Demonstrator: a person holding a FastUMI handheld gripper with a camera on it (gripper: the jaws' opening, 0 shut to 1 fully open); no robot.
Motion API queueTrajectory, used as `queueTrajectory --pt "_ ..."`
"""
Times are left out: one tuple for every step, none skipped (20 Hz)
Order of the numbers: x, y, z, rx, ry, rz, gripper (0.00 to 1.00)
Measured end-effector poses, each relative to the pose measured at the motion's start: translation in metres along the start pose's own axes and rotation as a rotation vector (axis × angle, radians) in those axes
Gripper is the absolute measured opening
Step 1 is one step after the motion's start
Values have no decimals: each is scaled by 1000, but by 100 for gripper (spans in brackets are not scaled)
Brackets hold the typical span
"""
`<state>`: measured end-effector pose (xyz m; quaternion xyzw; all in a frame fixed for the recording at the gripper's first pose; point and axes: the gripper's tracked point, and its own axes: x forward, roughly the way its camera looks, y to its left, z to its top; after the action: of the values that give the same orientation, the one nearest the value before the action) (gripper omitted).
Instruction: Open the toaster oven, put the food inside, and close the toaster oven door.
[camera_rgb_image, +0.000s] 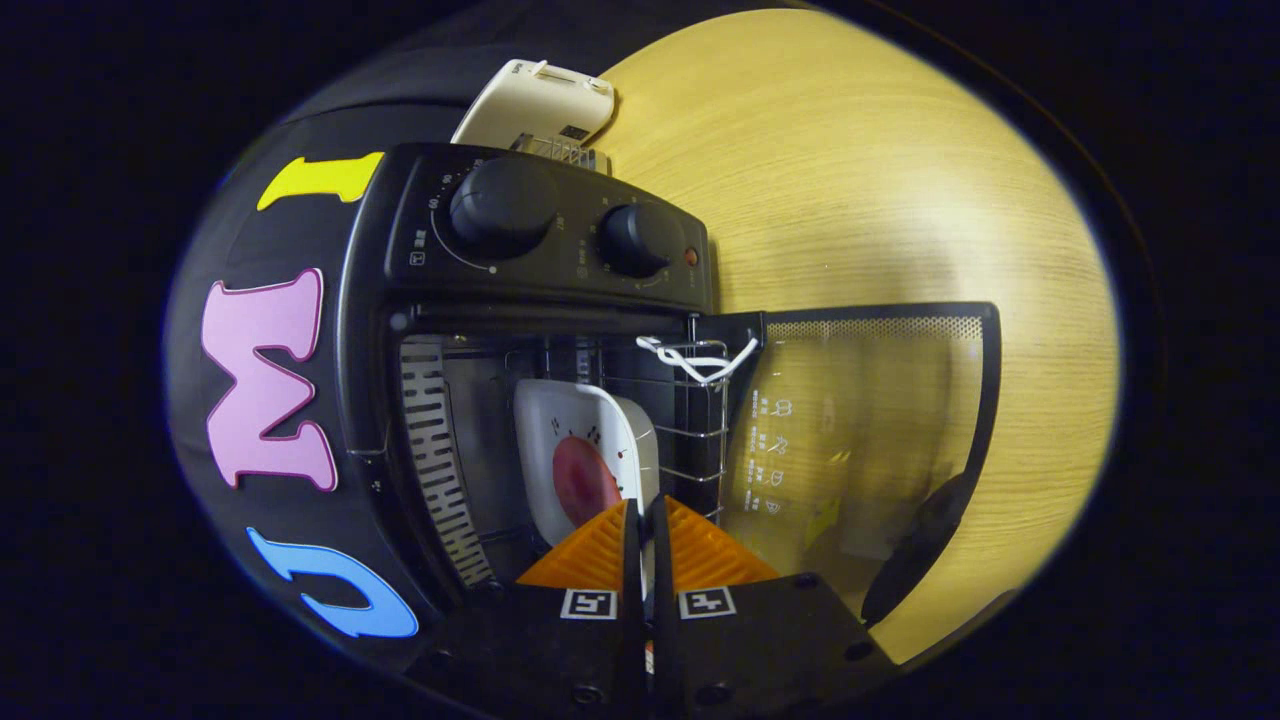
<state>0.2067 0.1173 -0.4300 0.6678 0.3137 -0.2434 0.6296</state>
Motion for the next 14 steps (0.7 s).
queueTrajectory --pt "-2 -2 -2 -2 15 -11 9" --pt "-7 -3 -3 -11 23 -14 10" --pt "-12 -3 -5 -20 29 -10 12" --pt "-17 -3 -7 -32 37 -7 20" --pt "-20 -2 -8 -44 48 1 30" --pt "-26 0 -10 -50 58 14 40" --pt "-30 0 -13 -59 74 20 50" --pt "-35 1 -17 -66 93 25 68" --pt "-41 0 -21 -78 113 28 80" --pt "-49 -2 -27 -110 127 29 98" --pt "-57 -5 -24 -174 124 27 99" --pt "-66 -10 -25 -270 125 26 99" --pt "-76 -13 -25 -374 122 34 99" --pt "-87 -18 -28 -476 127 45 99"
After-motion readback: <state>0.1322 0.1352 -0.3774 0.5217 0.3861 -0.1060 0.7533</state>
